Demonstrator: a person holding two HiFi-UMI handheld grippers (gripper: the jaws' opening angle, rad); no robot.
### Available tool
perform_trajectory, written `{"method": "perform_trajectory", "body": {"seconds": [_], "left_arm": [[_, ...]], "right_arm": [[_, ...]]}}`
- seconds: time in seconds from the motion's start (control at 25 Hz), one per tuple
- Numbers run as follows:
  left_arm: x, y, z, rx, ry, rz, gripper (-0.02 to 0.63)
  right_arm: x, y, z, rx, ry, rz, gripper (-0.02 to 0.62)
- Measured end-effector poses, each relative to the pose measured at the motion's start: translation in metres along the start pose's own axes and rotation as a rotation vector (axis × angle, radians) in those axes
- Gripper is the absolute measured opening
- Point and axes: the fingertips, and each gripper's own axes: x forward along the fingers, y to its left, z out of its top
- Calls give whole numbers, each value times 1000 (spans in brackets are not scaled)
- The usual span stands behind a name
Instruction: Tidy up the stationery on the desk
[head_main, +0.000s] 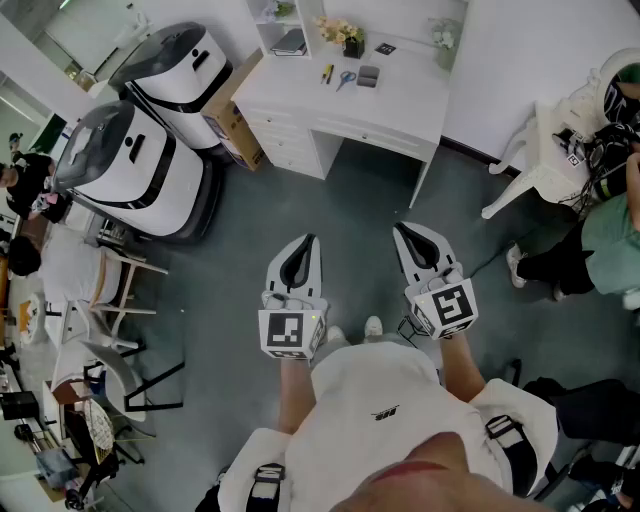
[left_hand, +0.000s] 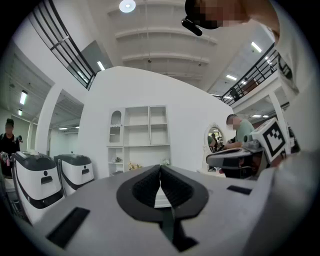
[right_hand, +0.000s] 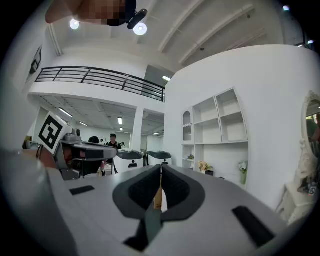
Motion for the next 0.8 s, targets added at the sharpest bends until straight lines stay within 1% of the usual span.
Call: {"method": "perform_trajectory", "body": {"seconds": [0.36, 0.8], "left_arm": [[32, -6, -8, -3, 20, 29, 0], [81, 17, -16, 1, 31, 24, 0]], "right_arm": [[18, -31, -10, 28, 22, 11, 0], [66, -54, -16, 36, 25, 30, 0]]}}
